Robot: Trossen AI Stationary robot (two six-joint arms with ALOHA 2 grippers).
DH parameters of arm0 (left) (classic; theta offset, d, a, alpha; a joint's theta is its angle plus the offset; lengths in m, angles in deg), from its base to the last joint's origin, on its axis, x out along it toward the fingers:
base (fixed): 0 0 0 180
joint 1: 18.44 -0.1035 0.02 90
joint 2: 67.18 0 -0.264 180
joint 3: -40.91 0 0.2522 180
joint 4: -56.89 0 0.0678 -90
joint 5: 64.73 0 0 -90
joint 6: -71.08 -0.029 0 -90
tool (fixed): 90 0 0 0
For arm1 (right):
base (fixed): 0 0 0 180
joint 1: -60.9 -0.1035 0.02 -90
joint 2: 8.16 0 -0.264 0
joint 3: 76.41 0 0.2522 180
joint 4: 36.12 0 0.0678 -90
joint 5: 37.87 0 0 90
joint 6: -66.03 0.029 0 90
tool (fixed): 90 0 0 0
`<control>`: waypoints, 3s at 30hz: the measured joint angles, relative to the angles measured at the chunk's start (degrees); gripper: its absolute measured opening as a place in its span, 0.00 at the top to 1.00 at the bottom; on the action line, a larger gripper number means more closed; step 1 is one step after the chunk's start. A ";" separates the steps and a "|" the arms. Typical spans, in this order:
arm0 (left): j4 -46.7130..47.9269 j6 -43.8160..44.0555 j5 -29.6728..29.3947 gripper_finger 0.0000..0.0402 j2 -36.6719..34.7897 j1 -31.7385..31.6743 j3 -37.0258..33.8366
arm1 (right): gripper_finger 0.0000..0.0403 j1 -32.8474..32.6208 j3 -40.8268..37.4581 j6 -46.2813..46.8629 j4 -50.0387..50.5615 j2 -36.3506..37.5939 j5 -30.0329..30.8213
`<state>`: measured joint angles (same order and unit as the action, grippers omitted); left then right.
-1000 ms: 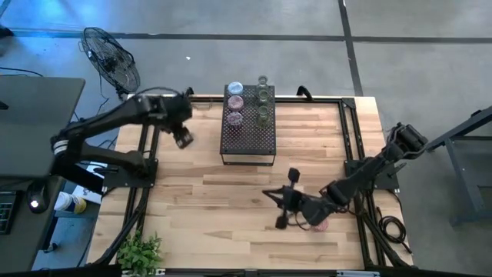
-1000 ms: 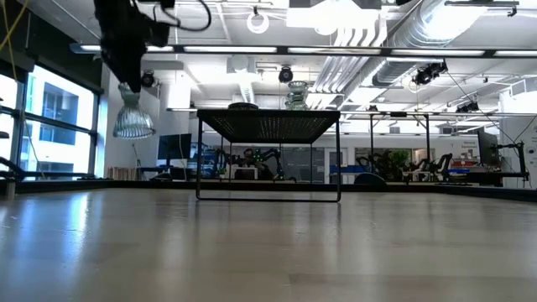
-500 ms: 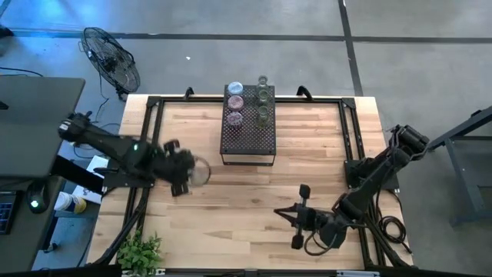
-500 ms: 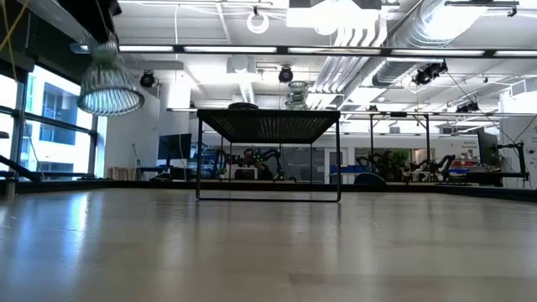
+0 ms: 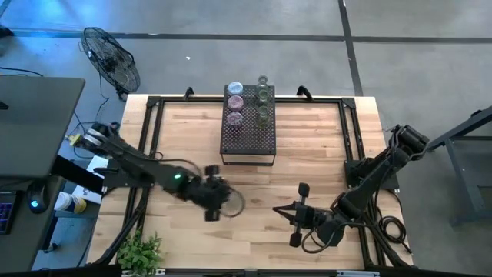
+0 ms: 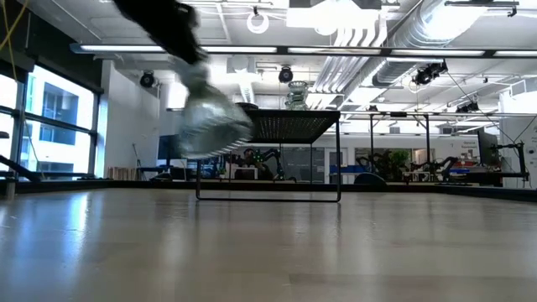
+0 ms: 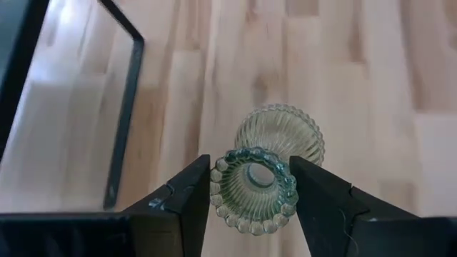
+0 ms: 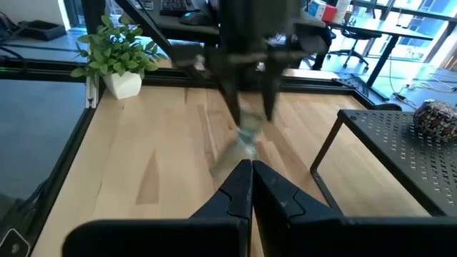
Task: Pick & Place candle stick holders
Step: Put the green glass candle holder on the shelf aligned with the other green glass candle holders
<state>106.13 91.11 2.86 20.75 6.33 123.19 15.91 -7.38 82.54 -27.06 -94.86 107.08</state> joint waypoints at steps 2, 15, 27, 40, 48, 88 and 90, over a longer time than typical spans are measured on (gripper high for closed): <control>-1.56 -2.93 0.66 0.58 2.50 -2.76 1.64 | 1.00 0.00 0.02 0.00 0.18 0.00 -0.03; -1.04 -15.00 3.84 0.58 13.11 -13.59 7.93 | 1.00 0.00 0.00 -0.01 1.15 0.00 -0.07; -1.68 -14.07 5.01 0.56 14.34 -13.53 7.93 | 1.00 0.00 0.00 -0.02 1.13 -0.01 -0.28; -1.38 -16.92 5.96 0.42 12.00 -13.53 7.97 | 1.00 0.00 0.00 0.10 1.79 -0.02 -0.31; -3.52 -18.72 9.09 0.66 0.76 -10.43 2.69 | 1.00 2.11 -3.51 6.02 3.82 -0.31 -4.05; -60.92 -13.82 0.13 0.97 -32.19 -5.37 -53.51 | 0.36 28.94 -1.62 5.90 -30.87 -28.61 -20.53; -60.56 -13.79 -1.03 0.97 -32.19 -5.58 -53.56 | 0.42 28.66 -1.73 5.72 -31.00 -28.72 -20.25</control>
<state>45.57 77.32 1.83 -11.44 0.75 69.63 44.57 -9.11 88.25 -58.06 -123.57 86.83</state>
